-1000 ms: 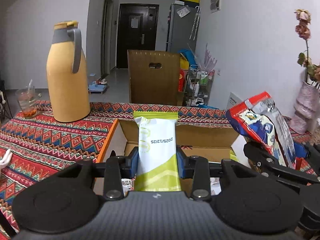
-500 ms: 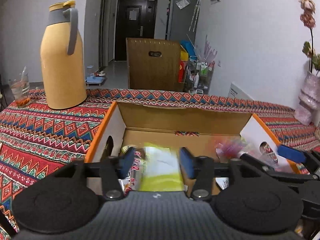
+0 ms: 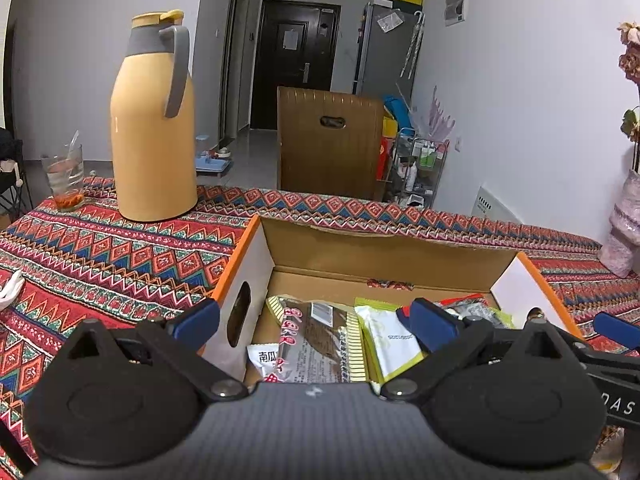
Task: Organize snacks
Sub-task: 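Move both tools back to the snack pile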
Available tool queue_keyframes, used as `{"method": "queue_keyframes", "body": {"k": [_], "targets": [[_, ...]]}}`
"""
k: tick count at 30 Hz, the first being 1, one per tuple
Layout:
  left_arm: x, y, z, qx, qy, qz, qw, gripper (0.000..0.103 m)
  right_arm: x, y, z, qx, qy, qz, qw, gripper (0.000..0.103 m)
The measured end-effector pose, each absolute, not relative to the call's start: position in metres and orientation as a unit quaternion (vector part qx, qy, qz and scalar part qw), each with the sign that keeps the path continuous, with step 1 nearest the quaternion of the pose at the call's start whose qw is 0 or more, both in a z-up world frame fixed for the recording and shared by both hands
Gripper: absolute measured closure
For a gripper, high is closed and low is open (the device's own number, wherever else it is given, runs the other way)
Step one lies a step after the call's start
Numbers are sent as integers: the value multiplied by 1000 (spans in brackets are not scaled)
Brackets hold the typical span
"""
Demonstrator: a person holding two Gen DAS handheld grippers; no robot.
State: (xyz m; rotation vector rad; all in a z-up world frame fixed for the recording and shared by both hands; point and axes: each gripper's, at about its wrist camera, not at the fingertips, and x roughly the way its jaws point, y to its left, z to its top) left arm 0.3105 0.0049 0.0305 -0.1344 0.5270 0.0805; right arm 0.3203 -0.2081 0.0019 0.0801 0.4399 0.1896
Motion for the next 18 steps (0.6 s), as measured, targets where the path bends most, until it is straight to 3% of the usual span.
{"method": "queue_keyframes", "body": {"k": [18], "targets": [[252,15,73,-47,236,38,970,0,254,-206,52,-3,165,116,979,0]]}}
